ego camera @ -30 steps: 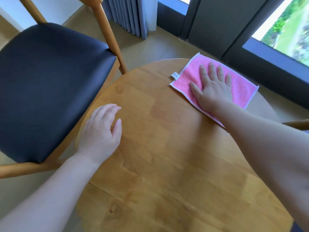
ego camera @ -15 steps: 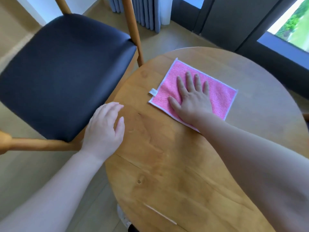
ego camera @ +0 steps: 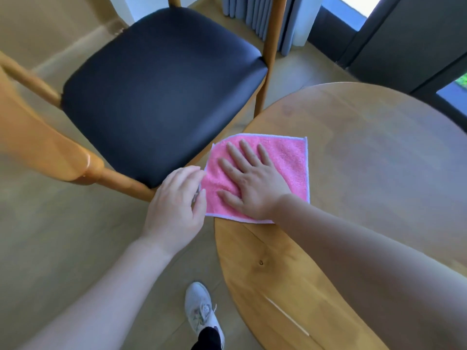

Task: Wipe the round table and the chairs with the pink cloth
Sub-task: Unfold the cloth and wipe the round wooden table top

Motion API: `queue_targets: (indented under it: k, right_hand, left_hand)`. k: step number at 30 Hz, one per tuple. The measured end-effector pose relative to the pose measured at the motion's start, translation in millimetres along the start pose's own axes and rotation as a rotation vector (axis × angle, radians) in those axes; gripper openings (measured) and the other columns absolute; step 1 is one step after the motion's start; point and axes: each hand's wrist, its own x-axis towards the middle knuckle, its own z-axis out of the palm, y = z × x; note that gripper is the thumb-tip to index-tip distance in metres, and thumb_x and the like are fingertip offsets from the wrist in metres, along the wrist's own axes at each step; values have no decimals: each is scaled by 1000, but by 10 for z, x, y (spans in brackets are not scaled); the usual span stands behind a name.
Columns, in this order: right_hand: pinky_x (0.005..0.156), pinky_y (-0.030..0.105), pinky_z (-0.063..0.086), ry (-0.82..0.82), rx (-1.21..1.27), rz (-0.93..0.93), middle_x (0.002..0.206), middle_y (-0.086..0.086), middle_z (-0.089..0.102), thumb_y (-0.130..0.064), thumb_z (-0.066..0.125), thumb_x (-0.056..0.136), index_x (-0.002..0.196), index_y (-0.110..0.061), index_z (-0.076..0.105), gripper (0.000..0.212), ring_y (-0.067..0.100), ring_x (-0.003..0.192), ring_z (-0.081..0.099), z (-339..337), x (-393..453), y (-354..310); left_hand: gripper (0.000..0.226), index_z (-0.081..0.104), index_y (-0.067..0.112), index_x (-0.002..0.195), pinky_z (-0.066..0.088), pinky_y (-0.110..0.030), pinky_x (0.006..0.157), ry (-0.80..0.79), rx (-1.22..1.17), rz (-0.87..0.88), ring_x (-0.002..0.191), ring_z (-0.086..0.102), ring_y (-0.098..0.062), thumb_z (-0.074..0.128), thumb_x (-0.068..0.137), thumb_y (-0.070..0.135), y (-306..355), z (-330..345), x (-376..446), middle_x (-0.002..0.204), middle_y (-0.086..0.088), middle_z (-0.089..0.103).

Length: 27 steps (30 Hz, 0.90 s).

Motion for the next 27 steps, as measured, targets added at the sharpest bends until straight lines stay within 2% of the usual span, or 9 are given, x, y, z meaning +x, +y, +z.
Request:
queue_targets:
  k: [3, 5, 7, 9, 14, 21, 27]
  right_hand:
    - [117, 53, 6, 23, -10, -90, 148, 8, 40, -63, 24, 91, 136, -20, 48, 67, 31, 144, 19, -85, 185, 104]
    - [115, 52, 13, 58, -27, -108, 124, 5, 55, -61, 24, 91, 117, -20, 58, 60, 30, 130, 37, -134, 336, 197]
    - [113, 51, 20, 94, -25, -100, 104, 1, 57, -60, 21, 92, 103, -20, 61, 57, 26, 111, 46, -166, 468, 308]
    - [109, 48, 24, 114, -38, -92, 96, -1, 57, -59, 20, 92, 97, -21, 62, 57, 24, 101, 49, -185, 574, 439]
    - [100, 41, 31, 156, -68, -57, 90, -1, 58, -56, 27, 94, 92, -20, 62, 50, 23, 91, 50, -224, 733, 859]
    - [88, 39, 33, 209, -53, 45, 91, 1, 60, -56, 30, 94, 93, -18, 64, 51, 26, 93, 53, -271, 859, 1561]
    - [87, 40, 36, 226, -39, 154, 101, 4, 62, -59, 25, 94, 105, -20, 62, 55, 27, 98, 53, -310, 709, 2213]
  left_hand:
    - [36, 59, 3, 121, 38, -35, 103, 6, 14, -12, 120, 49, -25, 48, 91, 18, -62, 6, 8, 125, -10, 58]
    - [36, 58, 4, 122, 39, -34, 103, 2, 25, -16, 120, 49, -23, 46, 92, 20, -80, 19, 32, 125, -9, 58]
    - [36, 58, 5, 123, 38, -32, 102, 6, 30, -20, 120, 48, -22, 46, 92, 20, -87, 38, 65, 125, -7, 57]
    - [37, 58, 6, 123, 37, -30, 102, 9, 34, -29, 120, 48, -20, 45, 92, 22, -83, 59, 109, 125, -6, 57]
    - [38, 59, 7, 124, 37, -32, 102, 17, 36, -49, 122, 47, -19, 45, 92, 22, -23, 139, 274, 127, -5, 57]
    - [40, 57, 10, 127, 36, -32, 104, -15, 79, -57, 125, 45, -19, 42, 93, 26, 110, 257, 600, 131, -3, 55]
    - [39, 56, 9, 126, 34, -31, 101, -22, 89, -37, 124, 46, -19, 43, 94, 25, 292, 404, 849, 130, -5, 55]
